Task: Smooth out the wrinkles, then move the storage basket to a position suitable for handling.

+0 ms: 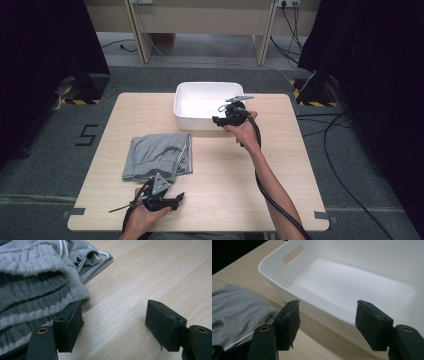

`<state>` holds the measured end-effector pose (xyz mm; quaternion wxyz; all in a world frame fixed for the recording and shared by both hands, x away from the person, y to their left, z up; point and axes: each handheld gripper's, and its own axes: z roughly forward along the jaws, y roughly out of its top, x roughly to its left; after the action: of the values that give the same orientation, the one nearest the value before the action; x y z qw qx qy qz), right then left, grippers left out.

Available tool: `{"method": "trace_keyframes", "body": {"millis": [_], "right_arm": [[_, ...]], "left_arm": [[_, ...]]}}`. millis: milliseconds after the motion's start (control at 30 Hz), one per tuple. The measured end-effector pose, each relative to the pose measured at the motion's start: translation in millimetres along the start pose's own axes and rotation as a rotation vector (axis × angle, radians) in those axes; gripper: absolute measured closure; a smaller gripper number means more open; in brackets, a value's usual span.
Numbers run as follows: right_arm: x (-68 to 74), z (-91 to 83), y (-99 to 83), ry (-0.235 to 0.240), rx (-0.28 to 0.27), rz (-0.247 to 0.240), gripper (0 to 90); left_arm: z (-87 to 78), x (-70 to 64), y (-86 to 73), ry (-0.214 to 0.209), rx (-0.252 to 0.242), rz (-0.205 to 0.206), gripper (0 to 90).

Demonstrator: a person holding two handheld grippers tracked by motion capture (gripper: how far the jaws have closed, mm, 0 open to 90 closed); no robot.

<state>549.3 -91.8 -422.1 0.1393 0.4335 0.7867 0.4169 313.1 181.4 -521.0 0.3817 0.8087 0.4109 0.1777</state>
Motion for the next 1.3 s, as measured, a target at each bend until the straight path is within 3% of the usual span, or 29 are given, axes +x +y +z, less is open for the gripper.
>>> {"method": "trace_keyframes", "body": {"millis": [600, 767, 933, 1300], "right_arm": [[-8.2, 12.0, -3.5, -0.014, 0.016, -0.012, 38.1], [-12.5, 9.9, -5.9, -0.059, 0.027, -0.035, 40.5], [-17.7, 3.4, -10.6, -0.047, 0.025, -0.053, 49.8], [-27.9, -12.8, -21.1, -0.046, 0.015, -0.098, 55.2]], "left_arm": [[0.0, 0.2, -0.2, -0.002, -0.002, 0.000, 28.3], [-1.5, 2.3, -1.5, -0.001, -0.003, -0.002, 28.4], [-1.9, 2.1, -1.9, 0.001, -0.002, -0.004, 28.3], [-2.8, 1.2, -2.6, 0.005, -0.003, -0.002, 28.2]]}}
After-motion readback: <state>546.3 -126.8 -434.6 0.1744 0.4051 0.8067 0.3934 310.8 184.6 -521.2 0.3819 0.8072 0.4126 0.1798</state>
